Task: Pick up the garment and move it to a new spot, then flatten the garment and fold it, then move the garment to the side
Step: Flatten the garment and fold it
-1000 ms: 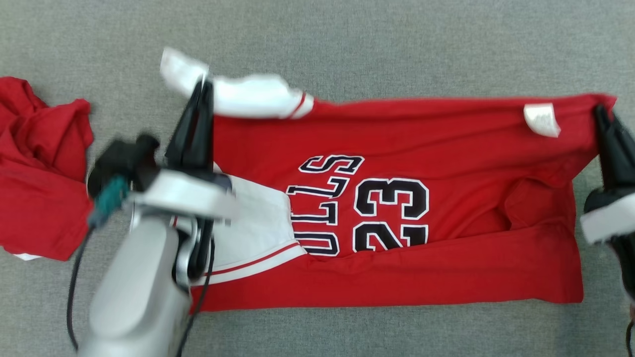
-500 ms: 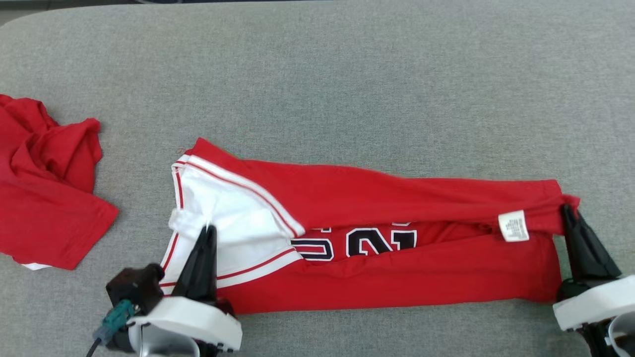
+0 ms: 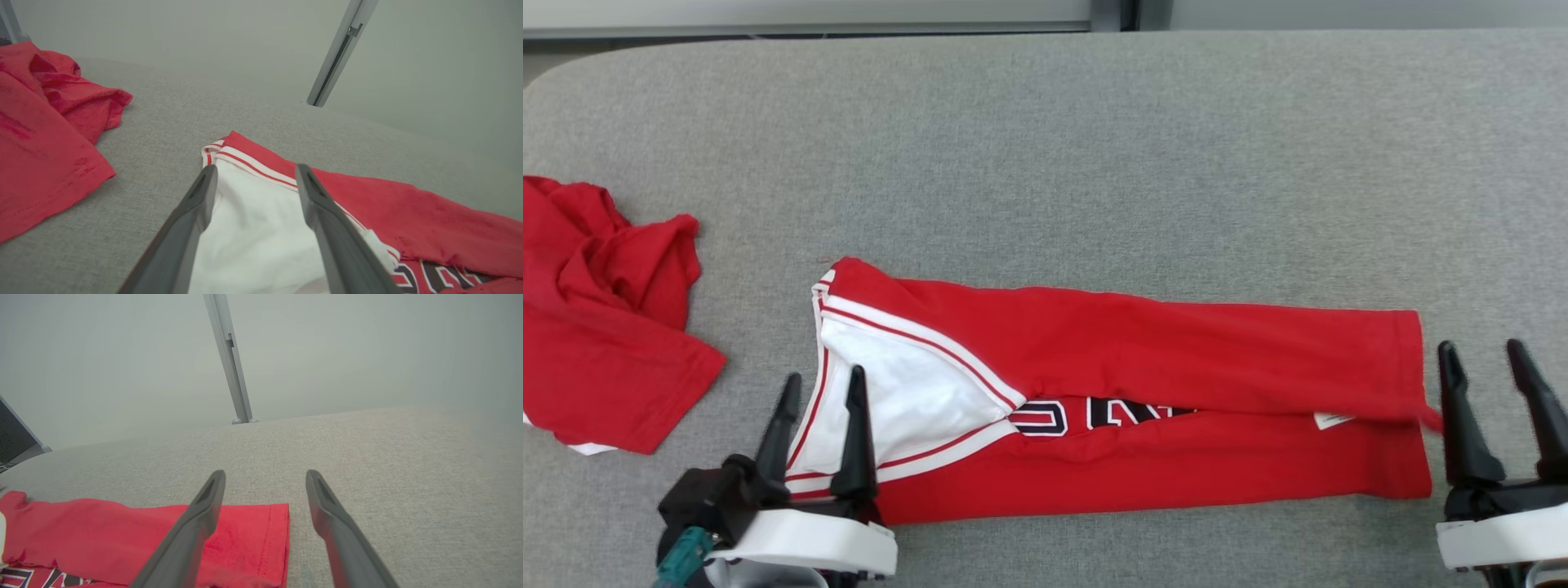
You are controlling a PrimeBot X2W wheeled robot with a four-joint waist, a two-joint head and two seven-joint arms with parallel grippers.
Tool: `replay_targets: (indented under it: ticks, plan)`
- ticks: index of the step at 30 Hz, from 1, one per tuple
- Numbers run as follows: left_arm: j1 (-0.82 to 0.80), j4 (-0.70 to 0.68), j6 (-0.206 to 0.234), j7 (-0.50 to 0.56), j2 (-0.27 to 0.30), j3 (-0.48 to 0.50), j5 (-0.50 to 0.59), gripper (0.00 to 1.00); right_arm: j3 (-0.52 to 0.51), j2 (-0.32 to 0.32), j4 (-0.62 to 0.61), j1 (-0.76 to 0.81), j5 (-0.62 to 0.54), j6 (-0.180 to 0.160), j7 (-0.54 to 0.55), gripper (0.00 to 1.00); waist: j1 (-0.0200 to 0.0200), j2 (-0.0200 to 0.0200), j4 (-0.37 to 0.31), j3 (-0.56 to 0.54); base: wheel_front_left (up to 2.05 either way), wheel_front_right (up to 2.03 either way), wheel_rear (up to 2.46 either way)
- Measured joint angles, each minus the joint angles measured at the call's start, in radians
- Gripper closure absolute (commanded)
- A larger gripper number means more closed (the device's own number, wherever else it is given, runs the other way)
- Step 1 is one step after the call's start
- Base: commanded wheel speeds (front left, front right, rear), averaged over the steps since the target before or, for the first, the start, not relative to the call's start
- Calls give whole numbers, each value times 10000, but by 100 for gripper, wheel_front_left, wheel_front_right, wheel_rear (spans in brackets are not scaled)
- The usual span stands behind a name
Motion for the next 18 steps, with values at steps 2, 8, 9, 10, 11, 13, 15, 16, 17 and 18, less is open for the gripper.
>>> replay_targets:
  ticks: [2,8,9,10,11,13,15,16,17,18]
  plan:
    - [-124,-104,69,-234,88,142,205,0,-140,13,-297,33,-278,-2,-161,0,0,0,-66,-126,0,0,0]
    - [-451,-460,228,-581,309,514,807,0,-318,267,-836,-1,-1058,-2,-123,0,0,0,-263,-559,0,0,0]
    - [-456,-476,228,-593,355,558,890,0,-318,309,-878,-25,-1179,-2,-59,0,0,0,-307,-658,0,0,0]
    - [-470,-470,228,-627,401,587,984,0,-313,318,-890,-48,-1275,-2,-2,0,0,0,-347,-764,0,0,0]
    - [-496,-433,226,-627,445,612,1064,0,-305,326,-884,-51,-1344,-2,36,0,0,0,-382,-872,0,0,0]
    - [-503,-313,221,-644,508,650,1175,0,-247,355,-819,-23,-1434,-2,117,0,0,0,-443,-1104,0,0,0]
    - [-326,-69,224,-662,642,690,1348,0,-138,433,-690,165,-1511,-2,203,0,0,1,-508,-1455,0,0,0]
    - [-269,-23,224,-667,637,692,1352,0,-130,472,-679,237,-1511,-2,221,0,0,0,-525,-1554,0,0,0]
    - [-215,10,222,-667,640,686,1392,0,-125,499,-671,298,-1509,-2,238,0,0,0,-536,-1641,0,0,0]
    - [-169,50,222,-667,637,681,1402,0,-121,518,-671,336,-1509,-2,261,0,0,0,-543,-1712,0,0,0]
